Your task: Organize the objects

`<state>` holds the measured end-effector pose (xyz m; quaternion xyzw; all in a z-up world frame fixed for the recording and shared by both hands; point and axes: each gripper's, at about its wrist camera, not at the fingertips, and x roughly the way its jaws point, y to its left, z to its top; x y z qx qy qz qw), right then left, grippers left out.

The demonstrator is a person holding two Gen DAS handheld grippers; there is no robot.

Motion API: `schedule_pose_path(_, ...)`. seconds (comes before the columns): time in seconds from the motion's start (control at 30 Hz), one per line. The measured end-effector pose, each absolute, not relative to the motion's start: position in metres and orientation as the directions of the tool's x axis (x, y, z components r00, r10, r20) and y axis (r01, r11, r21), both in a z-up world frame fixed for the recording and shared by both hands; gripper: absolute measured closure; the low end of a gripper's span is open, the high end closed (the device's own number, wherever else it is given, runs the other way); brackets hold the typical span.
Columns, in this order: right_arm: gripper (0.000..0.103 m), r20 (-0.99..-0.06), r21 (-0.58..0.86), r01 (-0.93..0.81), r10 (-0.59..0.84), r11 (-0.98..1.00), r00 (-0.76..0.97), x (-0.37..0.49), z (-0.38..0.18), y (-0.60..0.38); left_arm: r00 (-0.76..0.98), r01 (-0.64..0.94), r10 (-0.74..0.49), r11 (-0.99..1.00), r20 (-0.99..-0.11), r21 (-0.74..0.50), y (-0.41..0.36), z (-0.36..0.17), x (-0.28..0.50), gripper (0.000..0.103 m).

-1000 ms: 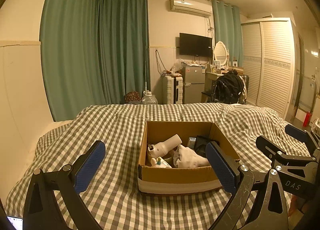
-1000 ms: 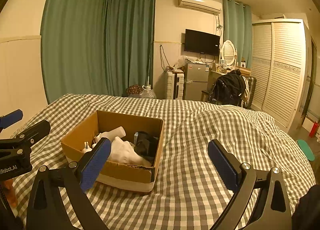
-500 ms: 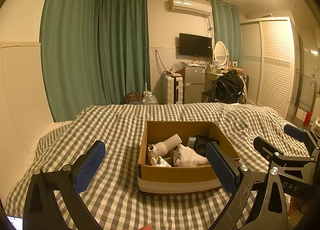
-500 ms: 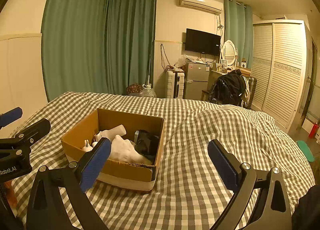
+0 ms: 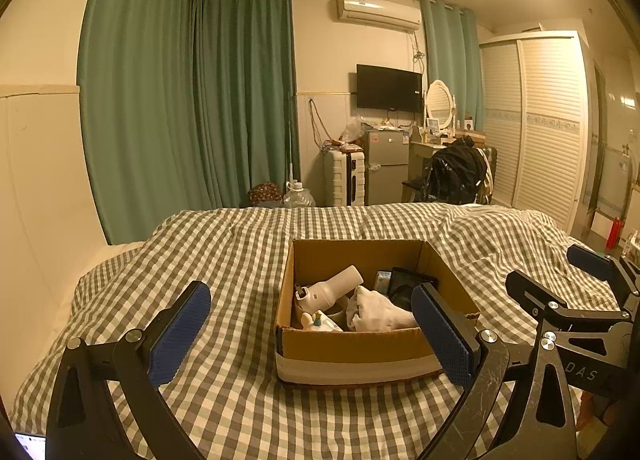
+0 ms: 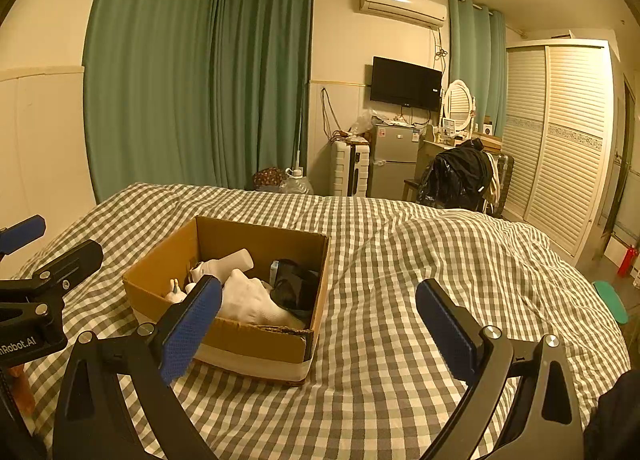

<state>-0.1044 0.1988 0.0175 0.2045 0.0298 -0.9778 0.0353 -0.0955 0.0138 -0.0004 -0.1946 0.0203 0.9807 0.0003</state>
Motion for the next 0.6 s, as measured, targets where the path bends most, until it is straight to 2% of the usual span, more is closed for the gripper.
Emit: schedule_pose_path(0.6,0.005,-0.41,-0.048,0.09,-0.063,-0.995,-0.91,-0.1049,0.0171,0.1965,-0.92,-0.018,-0.003,-0.999,-0.392,0.049,0.0152,-0.0026,-0.0976,0.0)
